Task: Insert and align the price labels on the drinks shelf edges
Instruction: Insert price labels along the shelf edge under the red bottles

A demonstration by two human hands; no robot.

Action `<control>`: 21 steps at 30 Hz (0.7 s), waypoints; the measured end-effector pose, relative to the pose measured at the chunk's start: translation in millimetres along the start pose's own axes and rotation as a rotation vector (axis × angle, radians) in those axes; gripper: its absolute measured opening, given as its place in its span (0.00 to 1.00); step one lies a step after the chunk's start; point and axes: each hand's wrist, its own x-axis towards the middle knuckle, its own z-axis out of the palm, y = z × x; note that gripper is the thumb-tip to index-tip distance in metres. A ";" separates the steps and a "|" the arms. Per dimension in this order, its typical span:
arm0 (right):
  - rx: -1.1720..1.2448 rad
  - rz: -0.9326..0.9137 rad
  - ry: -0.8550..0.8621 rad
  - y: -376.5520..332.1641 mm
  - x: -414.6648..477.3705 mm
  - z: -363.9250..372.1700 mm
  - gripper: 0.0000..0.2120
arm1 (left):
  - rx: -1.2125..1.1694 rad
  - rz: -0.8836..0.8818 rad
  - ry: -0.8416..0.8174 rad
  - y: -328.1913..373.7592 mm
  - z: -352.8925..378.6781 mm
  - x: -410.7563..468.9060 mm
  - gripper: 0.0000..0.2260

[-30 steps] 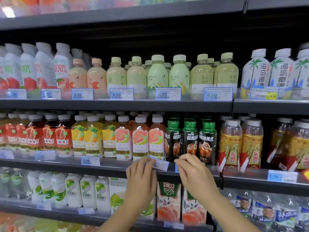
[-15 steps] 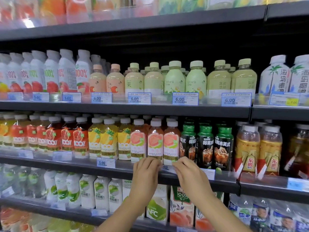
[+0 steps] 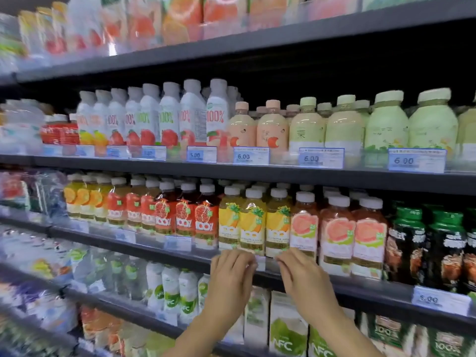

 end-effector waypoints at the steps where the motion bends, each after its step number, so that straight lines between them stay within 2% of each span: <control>1: 0.022 0.004 0.000 -13.4 6.2 13.2 0.05 | 0.009 -0.007 -0.015 -19.2 -11.2 -1.5 0.05; 8: 0.100 0.097 -0.057 -93.8 42.9 91.9 0.06 | 0.098 -0.076 -0.128 -149.9 -69.8 -15.2 0.05; 11: 0.101 0.143 -0.033 -112.7 51.6 110.7 0.06 | 0.121 -0.198 -0.146 -194.9 -78.4 -16.0 0.08; 14: 0.105 0.188 -0.012 -125.7 56.3 120.0 0.07 | 0.096 -0.348 -0.147 -219.6 -81.8 -8.5 0.15; 17: 0.080 0.220 0.003 -133.7 58.6 124.8 0.06 | 0.090 -0.424 -0.150 -227.8 -82.2 -3.9 0.17; 19: 0.063 0.230 0.007 -138.5 59.6 126.9 0.06 | 0.100 -0.327 -0.127 -231.2 -83.3 -3.7 0.15; 21: 0.053 0.232 0.019 -141.9 60.9 128.3 0.06 | 0.150 -0.101 -0.116 -231.1 -82.8 -2.2 0.12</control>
